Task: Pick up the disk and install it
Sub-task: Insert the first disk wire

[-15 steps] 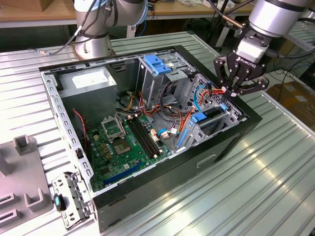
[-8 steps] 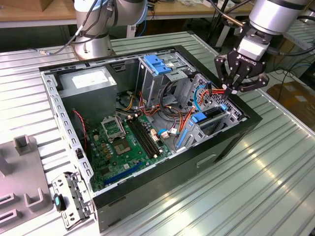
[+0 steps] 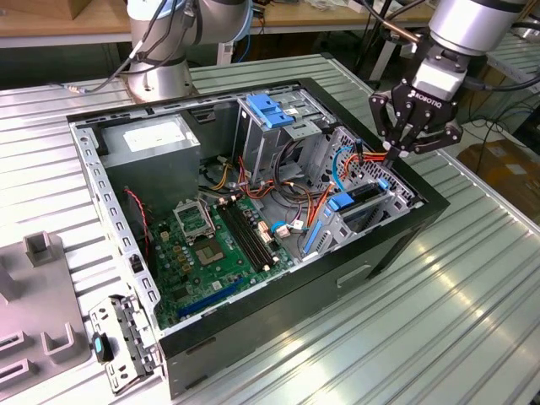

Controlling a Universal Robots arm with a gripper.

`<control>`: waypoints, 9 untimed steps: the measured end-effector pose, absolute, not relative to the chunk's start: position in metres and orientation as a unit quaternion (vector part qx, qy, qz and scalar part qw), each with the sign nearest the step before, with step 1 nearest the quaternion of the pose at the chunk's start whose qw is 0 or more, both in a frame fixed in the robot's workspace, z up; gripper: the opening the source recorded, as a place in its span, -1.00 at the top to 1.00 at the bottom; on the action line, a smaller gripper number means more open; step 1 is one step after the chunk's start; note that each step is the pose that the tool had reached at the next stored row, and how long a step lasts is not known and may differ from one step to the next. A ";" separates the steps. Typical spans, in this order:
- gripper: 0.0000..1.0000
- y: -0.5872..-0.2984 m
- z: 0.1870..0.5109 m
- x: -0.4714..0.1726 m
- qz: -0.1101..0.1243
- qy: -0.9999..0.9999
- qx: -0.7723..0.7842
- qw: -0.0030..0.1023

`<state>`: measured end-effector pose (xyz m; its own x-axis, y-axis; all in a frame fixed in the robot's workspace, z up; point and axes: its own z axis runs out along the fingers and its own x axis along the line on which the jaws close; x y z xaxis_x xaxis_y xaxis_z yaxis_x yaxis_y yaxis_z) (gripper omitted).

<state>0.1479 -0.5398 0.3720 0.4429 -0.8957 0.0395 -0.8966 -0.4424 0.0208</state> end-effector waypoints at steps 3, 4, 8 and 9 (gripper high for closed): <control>0.79 -0.540 0.373 0.148 0.011 -0.519 0.854 0.019; 0.79 -0.539 0.373 0.149 0.011 -0.517 0.856 0.019; 0.79 -0.538 0.373 0.153 0.012 -0.510 0.860 0.020; 0.79 -0.537 0.373 0.154 0.012 -0.508 0.861 0.020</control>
